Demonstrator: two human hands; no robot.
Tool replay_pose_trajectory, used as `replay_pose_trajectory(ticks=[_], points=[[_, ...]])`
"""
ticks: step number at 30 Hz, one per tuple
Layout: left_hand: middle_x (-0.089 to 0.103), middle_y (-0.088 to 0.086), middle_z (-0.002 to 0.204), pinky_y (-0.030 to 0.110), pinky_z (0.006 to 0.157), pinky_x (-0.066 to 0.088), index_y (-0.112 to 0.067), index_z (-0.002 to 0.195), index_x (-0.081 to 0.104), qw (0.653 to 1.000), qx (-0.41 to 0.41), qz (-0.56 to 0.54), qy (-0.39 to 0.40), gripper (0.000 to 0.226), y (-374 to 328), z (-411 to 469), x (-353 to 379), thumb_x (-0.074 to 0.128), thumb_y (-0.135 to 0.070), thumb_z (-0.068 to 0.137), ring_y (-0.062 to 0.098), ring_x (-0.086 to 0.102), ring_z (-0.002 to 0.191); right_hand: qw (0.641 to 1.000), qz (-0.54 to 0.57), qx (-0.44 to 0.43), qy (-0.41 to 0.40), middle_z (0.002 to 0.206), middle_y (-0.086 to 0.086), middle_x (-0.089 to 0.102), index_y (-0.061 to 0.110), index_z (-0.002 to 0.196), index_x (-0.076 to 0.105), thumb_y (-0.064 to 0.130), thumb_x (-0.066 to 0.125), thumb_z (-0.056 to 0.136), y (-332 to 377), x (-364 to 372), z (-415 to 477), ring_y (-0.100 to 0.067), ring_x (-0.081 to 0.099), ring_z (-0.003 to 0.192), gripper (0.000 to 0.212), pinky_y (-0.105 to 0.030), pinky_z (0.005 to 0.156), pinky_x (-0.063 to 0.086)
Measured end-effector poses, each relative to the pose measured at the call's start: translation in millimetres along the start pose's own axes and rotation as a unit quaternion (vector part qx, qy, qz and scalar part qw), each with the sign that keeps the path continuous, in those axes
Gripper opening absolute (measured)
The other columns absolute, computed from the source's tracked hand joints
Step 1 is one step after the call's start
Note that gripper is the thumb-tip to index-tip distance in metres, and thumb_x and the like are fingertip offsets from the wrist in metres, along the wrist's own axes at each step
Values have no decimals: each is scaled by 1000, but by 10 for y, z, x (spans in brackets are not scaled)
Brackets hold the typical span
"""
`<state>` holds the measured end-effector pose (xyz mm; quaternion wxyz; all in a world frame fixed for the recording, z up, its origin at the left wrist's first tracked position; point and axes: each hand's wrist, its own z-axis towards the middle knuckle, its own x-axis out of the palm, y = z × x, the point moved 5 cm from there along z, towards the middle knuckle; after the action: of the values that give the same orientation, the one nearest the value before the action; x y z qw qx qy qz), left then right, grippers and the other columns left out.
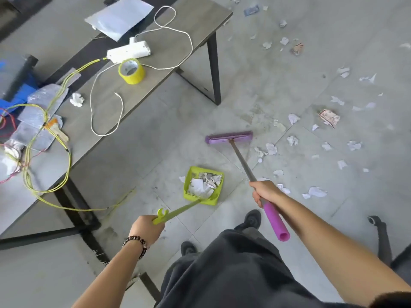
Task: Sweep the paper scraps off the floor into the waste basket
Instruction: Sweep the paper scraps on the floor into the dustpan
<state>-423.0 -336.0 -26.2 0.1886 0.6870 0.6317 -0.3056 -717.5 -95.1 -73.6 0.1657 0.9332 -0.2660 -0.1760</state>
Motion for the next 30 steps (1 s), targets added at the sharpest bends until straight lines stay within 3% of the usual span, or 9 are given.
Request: replay_pose_trajectory(ticks=[7,9,13,16,21,23,25,27,30], points=[[49,3,50,19,40,37,-3,85,70,1000,5,-2,5,19,783,354,-473,57,-16,80,24,46,40,998,-14,38,54,47,-8,45,4,61,51,22,45,96,332,1055,-195,-17,38,38,39,-20,33,33],[49,4,51,19,40,39,-4,76,68,1000,10,0,8,16,1051,507,-634,57,-14,79,25,47,40,998,-17,43,50,42,-5,44,6,62,50,20,43,96,319,1422,-293,-17,37,37,38,-20,34,33],[48,5,51,20,41,40,-12,63,60,1000,6,-15,23,14,1444,840,-760,57,-12,76,24,43,41,995,-86,49,28,40,-9,53,5,46,56,21,41,91,136,2077,-402,-25,49,41,50,-32,54,52],[49,7,52,22,44,41,-10,62,55,999,-4,-20,39,12,1672,1050,-799,55,-10,74,25,44,41,991,-122,57,21,39,-9,55,7,39,56,19,39,90,-1,2465,-544,-28,54,48,55,-37,71,57],[52,11,57,20,43,38,-7,67,51,998,-5,-42,48,11,1858,1239,-874,53,-9,77,25,46,42,975,-195,99,41,56,-13,58,0,64,61,2,43,87,-103,2820,-924,-31,59,67,30,-37,82,59],[51,11,57,20,42,38,-8,67,50,998,1,-48,48,10,1870,1258,-859,52,-8,77,25,44,42,970,-191,133,66,48,-10,57,0,69,60,-1,47,84,-103,2844,-1029,-31,63,69,20,-37,82,59],[52,11,57,21,43,38,-8,68,50,998,6,-49,46,8,1856,1254,-843,51,-8,76,25,45,43,976,-164,117,85,33,-1,47,8,63,53,6,52,89,-14,2742,-1092,-27,65,54,26,-29,60,59],[53,11,57,21,45,38,-7,70,51,998,7,-48,48,7,1863,1242,-846,50,-9,76,25,45,42,984,-32,153,87,32,5,37,13,62,44,23,45,99,73,2544,-1120,-11,44,27,39,-16,30,36],[46,10,54,21,44,34,-9,69,47,997,4,-51,53,7,1978,1204,-882,51,-9,75,23,39,41,978,53,188,78,35,8,32,15,61,40,34,37,103,185,2373,-1247,-3,32,24,46,-13,25,26]])
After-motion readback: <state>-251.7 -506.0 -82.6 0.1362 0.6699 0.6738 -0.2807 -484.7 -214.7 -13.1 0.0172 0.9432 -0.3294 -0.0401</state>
